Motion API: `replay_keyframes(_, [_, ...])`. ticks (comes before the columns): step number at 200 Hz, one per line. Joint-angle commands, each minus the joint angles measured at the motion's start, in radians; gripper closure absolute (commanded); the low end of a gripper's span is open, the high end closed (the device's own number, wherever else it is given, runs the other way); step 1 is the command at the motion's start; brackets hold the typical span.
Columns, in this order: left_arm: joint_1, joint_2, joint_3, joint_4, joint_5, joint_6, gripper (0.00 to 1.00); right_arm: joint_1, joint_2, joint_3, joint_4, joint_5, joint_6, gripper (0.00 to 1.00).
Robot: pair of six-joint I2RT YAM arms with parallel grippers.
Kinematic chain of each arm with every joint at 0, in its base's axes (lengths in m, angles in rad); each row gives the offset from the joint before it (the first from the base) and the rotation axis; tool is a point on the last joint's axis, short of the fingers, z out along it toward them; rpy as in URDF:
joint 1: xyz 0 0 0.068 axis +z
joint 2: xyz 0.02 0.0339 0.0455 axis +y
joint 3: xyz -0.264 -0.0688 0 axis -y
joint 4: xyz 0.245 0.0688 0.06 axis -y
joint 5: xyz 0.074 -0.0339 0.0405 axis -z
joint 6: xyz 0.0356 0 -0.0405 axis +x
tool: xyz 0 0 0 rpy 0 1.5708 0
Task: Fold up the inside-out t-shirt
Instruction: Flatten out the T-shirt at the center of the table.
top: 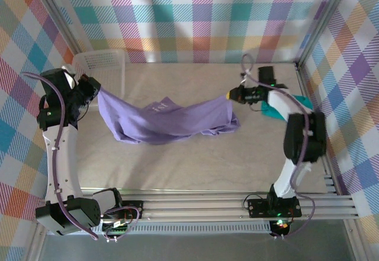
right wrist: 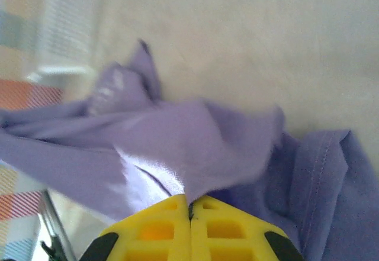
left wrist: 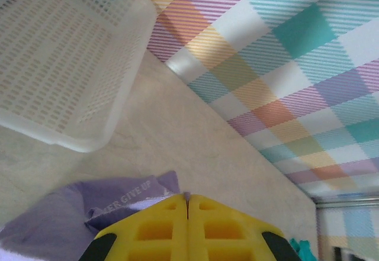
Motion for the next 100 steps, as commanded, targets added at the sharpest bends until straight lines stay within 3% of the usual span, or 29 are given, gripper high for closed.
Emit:
replay_keyframes(1, [0.013, -0.028, 0.167, 0.019, 0.029, -0.021, 1.00, -0.068, -0.293, 0.041, 0.129, -0.070, 0.123, 1.00])
replay_keyframes(48, [0.012, -0.080, 0.627, -0.124, -0.178, 0.055, 1.00, -0.164, -0.662, 0.237, -0.081, 0.161, 0.063, 1.00])
replay_keyframes(77, [0.013, -0.028, 0.917, -0.235, -0.256, 0.117, 1.00, -0.164, -0.741, 0.437, -0.243, 0.252, -0.014, 1.00])
replay_keyframes(100, [0.012, 0.036, 1.035, -0.266, -0.261, 0.133, 1.00, -0.164, -0.740, 0.542, -0.320, 0.305, -0.054, 1.00])
